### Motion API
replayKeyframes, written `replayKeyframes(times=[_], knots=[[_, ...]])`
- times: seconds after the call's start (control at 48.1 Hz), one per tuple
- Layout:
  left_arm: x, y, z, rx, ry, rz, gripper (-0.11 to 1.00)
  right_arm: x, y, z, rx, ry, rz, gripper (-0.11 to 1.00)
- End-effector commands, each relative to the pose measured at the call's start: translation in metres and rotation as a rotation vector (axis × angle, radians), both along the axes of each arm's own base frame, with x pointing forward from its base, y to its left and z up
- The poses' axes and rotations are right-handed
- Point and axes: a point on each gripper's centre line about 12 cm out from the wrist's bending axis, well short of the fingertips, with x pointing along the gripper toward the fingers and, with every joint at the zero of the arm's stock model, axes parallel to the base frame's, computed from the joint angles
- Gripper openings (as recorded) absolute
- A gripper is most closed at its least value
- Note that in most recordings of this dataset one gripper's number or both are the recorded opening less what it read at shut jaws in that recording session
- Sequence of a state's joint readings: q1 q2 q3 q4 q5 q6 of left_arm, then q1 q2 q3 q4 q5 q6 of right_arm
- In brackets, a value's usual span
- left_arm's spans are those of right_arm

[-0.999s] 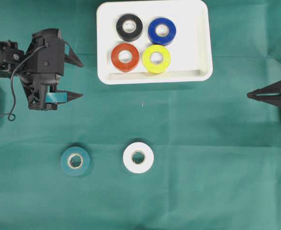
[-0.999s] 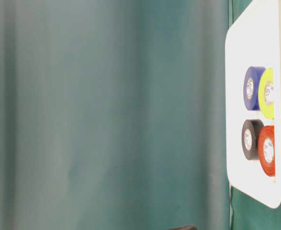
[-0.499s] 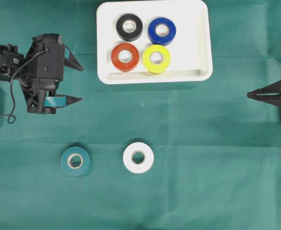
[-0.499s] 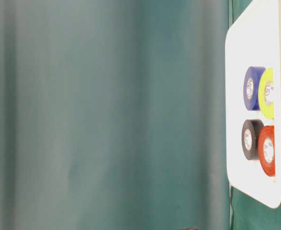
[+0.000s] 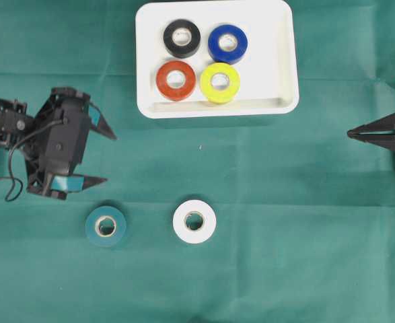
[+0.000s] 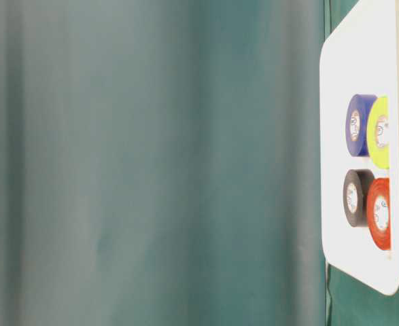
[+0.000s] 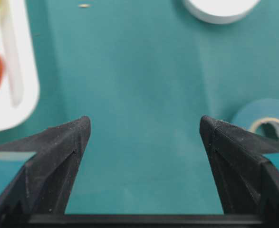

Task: Put the tape into the white case with the left arm.
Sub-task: 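Reach the left gripper down to the white tape and grasp it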

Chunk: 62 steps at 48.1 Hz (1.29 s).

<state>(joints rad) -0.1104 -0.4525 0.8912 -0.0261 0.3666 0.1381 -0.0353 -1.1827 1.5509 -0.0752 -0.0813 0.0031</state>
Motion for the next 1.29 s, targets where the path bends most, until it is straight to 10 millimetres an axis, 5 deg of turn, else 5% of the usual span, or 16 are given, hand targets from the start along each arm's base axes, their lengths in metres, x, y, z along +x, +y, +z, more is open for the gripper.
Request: replayKeyframes(times=[0.0, 0.541, 1.269], knots=[[0.001, -0.005, 0.007, -0.008, -0.025, -0.014, 0.95, 0.002, 0.0, 0.005, 0.001, -0.014, -0.002, -0.09], [0.012, -0.01, 0.004, -0.017, -0.066, -0.021, 0.95, 0.002, 0.0, 0.005, 0.001, -0.015, -0.001, -0.09], [0.11, -0.036, -0.016, -0.008, -0.008, -0.052, 0.95, 0.002, 0.0, 0.005, 0.001, -0.017, -0.001, -0.09]])
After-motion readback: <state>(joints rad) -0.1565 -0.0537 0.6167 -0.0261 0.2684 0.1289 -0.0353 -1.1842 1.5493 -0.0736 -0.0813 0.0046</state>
